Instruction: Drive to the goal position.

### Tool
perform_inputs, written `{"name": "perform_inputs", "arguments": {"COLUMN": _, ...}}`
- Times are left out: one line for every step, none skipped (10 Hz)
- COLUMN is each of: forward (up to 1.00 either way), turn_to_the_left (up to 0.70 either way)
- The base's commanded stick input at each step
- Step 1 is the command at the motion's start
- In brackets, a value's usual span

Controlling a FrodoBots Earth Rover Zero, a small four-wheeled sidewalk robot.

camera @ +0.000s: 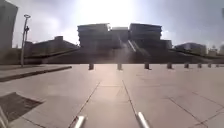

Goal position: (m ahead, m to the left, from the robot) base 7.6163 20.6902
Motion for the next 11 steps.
{"name": "perform_inputs", "arguments": {"forward": 1.00, "turn_to_the_left": 0.00}}
{"name": "perform_inputs", "arguments": {"forward": 1.00, "turn_to_the_left": 0.18}}
{"name": "perform_inputs", "arguments": {"forward": 1.00, "turn_to_the_left": 0.27}}
{"name": "perform_inputs", "arguments": {"forward": 1.00, "turn_to_the_left": 0.11}}
{"name": "perform_inputs", "arguments": {"forward": 1.00, "turn_to_the_left": 0.00}}
{"name": "perform_inputs", "arguments": {"forward": 1.00, "turn_to_the_left": 0.00}}
{"name": "perform_inputs", "arguments": {"forward": 1.00, "turn_to_the_left": 0.00}}
{"name": "perform_inputs", "arguments": {"forward": 1.00, "turn_to_the_left": 0.00}}
{"name": "perform_inputs", "arguments": {"forward": 1.00, "turn_to_the_left": 0.00}}
{"name": "perform_inputs", "arguments": {"forward": 1.00, "turn_to_the_left": 0.00}}
{"name": "perform_inputs", "arguments": {"forward": 1.00, "turn_to_the_left": 0.00}}
